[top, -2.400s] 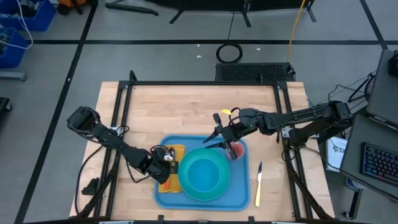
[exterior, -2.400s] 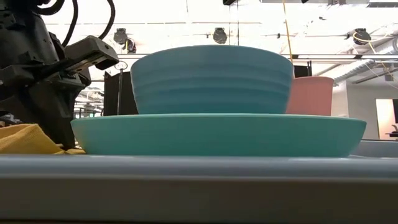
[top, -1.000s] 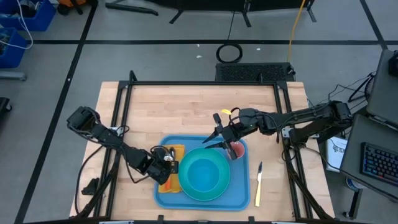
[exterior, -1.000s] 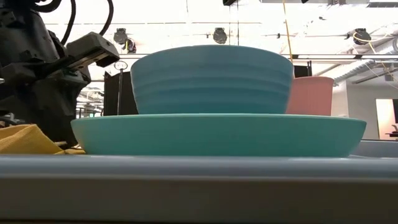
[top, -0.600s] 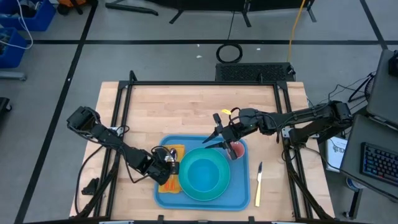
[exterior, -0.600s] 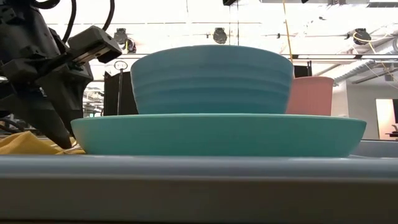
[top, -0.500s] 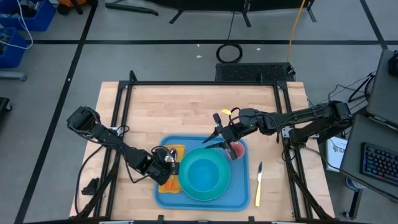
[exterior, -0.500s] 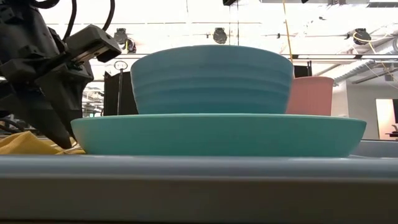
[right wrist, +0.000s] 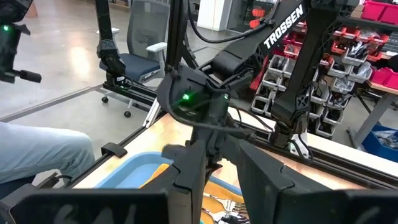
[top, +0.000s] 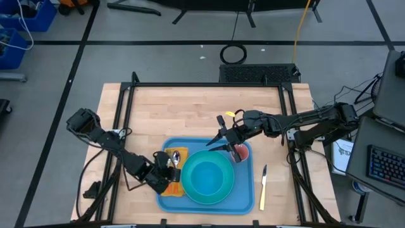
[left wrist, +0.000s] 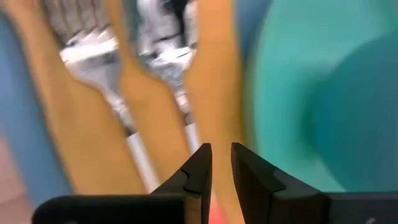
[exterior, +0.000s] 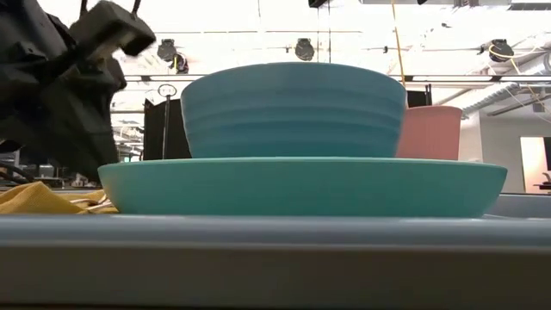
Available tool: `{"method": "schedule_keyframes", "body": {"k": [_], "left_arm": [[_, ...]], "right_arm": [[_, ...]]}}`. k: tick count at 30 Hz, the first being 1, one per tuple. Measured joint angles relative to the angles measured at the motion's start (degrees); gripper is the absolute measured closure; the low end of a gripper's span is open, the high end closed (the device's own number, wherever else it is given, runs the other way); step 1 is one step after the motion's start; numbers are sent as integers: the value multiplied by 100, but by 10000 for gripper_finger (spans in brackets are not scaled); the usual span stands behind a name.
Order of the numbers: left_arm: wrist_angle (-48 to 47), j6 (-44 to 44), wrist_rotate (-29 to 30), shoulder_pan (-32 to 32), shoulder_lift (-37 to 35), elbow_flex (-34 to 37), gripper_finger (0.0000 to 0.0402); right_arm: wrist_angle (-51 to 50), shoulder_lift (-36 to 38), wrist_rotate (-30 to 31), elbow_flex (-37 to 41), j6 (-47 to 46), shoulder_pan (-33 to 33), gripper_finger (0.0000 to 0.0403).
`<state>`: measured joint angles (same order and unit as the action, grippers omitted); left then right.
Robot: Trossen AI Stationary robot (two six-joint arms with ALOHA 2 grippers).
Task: Set up tray
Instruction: Put the yellow knife on top of the yellow napkin to the right of the orange spoon
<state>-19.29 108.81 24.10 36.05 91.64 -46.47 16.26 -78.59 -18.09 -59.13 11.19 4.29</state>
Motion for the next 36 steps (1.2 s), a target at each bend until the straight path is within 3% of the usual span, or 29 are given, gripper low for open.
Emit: {"method": "schedule_keyframes", "body": {"k": [6,13,19,28,36], "left_arm": [[-1,-519,1485,468,-78,-179,339],[19,-1415,3777,1174,-161,-296,339],[392,-2802,4955,1665,-169,-303,339],[1093,-3974,5296,1886,-170,-303,339],[1097,-4225,5447,1738,-168,-303,339]], "right_arm": [[9,0,2,0,239,0,323],[198,0,0,-4,360,0,323],[362,-85,167,-4,305,-4,323],[638,-62,1235,-4,-304,-2,323],[-646,345,2503,-4,-1161,163,323]]}}
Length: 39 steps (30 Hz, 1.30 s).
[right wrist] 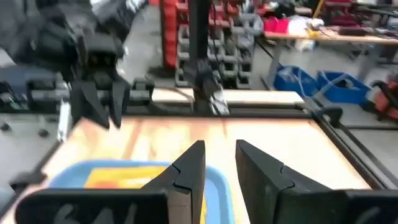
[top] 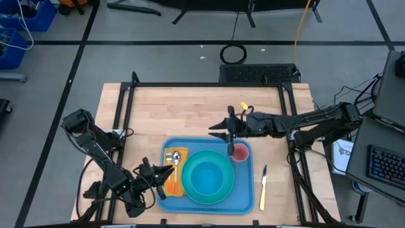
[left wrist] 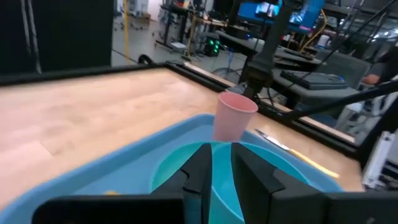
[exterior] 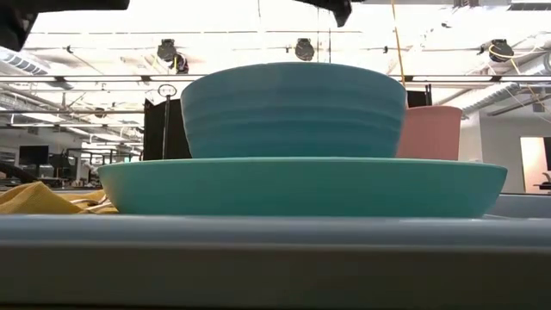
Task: Set up tray
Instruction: Put the yellow knife on top of the yellow napkin to the right of the orange spoon
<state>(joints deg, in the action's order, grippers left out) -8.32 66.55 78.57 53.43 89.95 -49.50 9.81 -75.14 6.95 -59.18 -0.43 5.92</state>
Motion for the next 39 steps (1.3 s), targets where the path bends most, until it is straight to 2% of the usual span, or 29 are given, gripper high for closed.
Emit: {"method": "schedule_keyframes", "body": {"k": [7,11,14,21,26,30,39], "left_arm": [[8,-425,-52,-254,0,0,339],[6,-512,-53,-380,0,0,339],[11,-618,-50,-468,0,0,339],[127,-1109,-51,-606,0,0,339],[248,-1410,-35,-692,2,0,339],[495,-1768,-41,-788,2,0,339],[1142,-2614,-250,-955,4,0,339]], "right_arm": [[-615,272,1404,-20,145,688,323],[-1462,370,1976,-235,-495,983,323],[-2183,376,2160,-477,-1206,1178,323],[-3054,370,2087,-601,-2595,1654,323],[-3267,413,1031,-603,-3689,1841,323],[-3499,407,777,-603,-4430,2087,327],[-5430,407,492,-603,-6706,2237,339]]}}
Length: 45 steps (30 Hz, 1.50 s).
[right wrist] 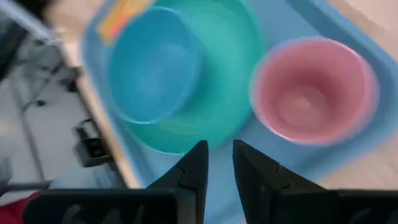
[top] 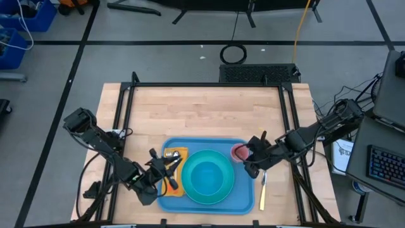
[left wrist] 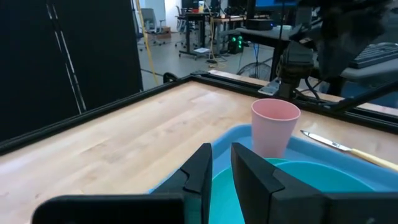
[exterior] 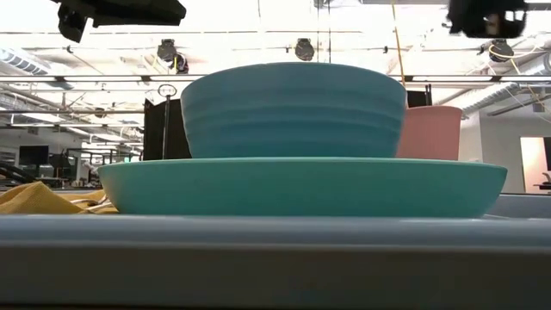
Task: Set up tray
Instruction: Put the yellow knife on top of the yellow napkin to the right of the orange spoon
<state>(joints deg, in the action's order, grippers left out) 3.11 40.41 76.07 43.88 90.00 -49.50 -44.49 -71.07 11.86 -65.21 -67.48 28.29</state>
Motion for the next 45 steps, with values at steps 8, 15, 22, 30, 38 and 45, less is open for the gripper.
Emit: {"method": "schedule_keyframes", "body": {"k": [8,15,22,30,38,45], "left_arm": [[500,-899,-4,-37,0,0,339],[815,-1550,-2,-37,0,0,339],[901,-1773,-2,-37,0,0,339],[873,-1780,-108,-37,0,2,339],[860,-1776,-354,-30,0,2,339],[861,-1745,-665,-29,0,3,339]], "right_arm": [[-743,-12,-23,2,-1088,-4,339],[-1167,-277,-444,288,-1820,-4,339],[-912,-468,-1057,854,-2183,-4,339],[-19,-461,-1482,1291,-2330,-9,339],[-112,-457,-1837,1444,-2806,144,339],[-123,-459,-1960,1733,-3560,719,332]]}}
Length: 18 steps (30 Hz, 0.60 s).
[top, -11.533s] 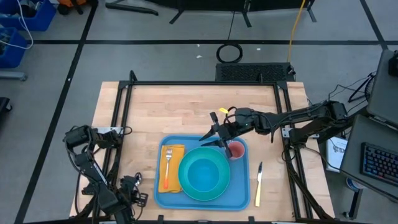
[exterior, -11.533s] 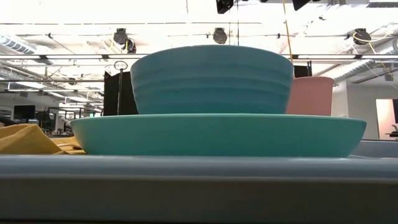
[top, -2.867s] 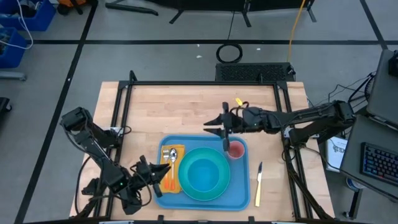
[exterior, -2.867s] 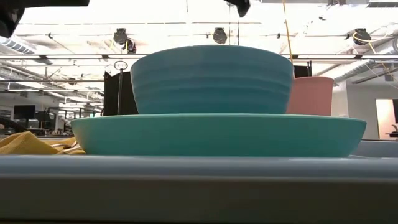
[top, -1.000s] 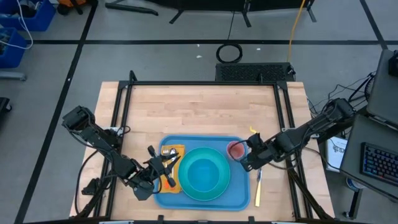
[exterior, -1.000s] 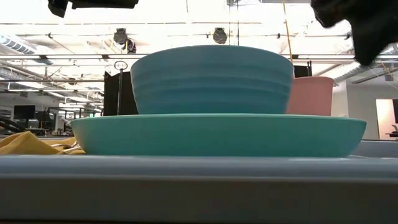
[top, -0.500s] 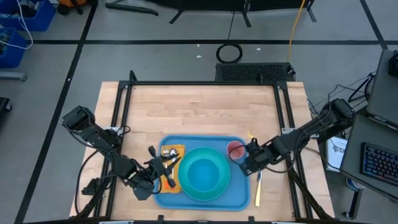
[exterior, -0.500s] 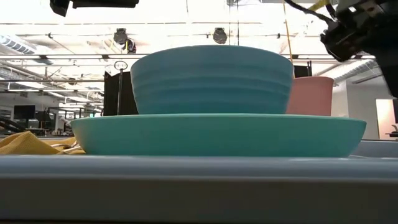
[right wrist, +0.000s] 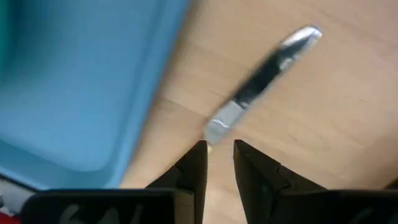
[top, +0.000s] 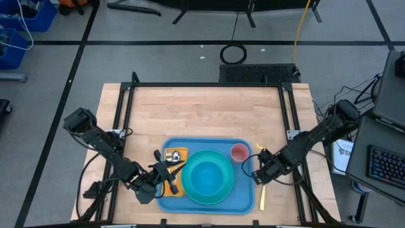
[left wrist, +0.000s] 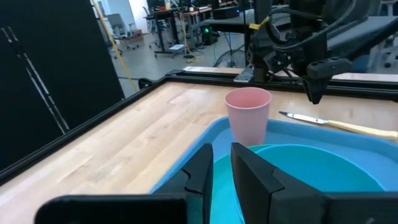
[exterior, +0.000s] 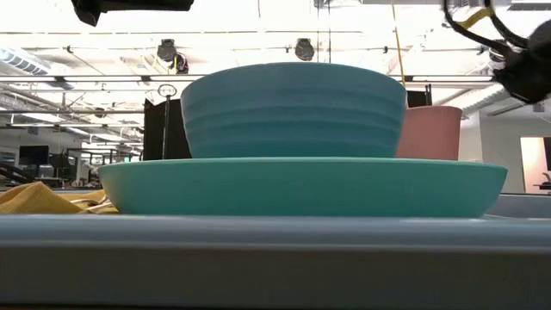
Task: Set up tray
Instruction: Put the yellow knife on top of the yellow napkin to the right of the orange spoon
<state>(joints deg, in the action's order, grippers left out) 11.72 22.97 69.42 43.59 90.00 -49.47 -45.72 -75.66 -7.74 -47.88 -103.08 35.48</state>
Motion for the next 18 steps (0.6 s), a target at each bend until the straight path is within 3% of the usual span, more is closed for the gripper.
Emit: {"method": "schedule_keyframes", "body": {"k": [12,18], "left_arm": [[7,91,-47,0,0,1,339],[6,109,-49,30,0,1,339]], "right_arm": [[772,0,13,408,-1018,502,225],[1511,0,11,769,-1538,729,212]]}}
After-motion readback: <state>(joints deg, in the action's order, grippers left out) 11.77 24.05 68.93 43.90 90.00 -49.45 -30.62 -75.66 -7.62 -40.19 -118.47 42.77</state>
